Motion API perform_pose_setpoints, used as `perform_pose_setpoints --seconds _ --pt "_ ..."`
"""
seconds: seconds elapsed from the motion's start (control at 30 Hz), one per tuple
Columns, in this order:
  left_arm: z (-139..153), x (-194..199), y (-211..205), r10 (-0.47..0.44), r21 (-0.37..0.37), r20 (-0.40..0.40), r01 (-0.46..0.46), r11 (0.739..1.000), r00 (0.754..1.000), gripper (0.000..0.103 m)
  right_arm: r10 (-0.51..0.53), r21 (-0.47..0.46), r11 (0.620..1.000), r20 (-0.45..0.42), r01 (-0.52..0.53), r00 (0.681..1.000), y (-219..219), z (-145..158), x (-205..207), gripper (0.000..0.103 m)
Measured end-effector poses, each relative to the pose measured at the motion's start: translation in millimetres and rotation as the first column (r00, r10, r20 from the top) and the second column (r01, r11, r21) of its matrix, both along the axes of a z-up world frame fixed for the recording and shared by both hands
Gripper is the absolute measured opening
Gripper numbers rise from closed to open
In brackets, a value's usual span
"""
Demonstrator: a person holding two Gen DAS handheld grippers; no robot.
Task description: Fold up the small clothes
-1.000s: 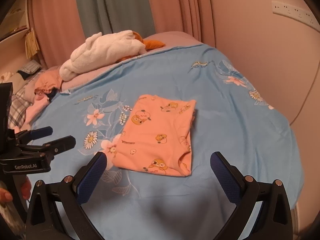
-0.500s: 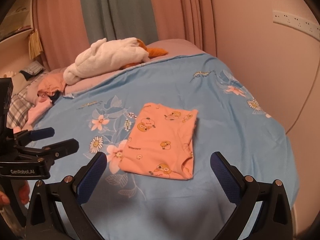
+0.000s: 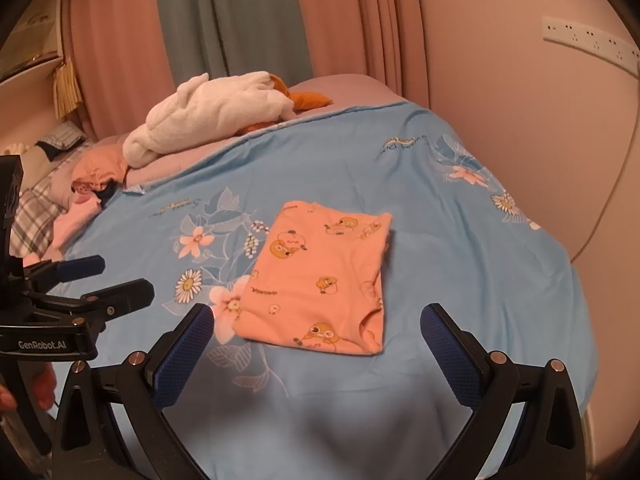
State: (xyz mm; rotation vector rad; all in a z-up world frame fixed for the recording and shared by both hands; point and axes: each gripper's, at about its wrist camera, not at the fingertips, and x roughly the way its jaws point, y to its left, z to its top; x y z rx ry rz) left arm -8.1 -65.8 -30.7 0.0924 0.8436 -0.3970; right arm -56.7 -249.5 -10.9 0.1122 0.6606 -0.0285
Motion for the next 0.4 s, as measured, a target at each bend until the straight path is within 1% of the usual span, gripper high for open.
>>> perform_pose_setpoints --seconds 0.4 --pt "-4.2 2.6 -2.2 0.003 0.002 -0.012 -0.003 1.0 1.0 0.103 0.0 0.002 1.0 -0.002 0.0 1.0 -0.1 -1.9 0.4 0.102"
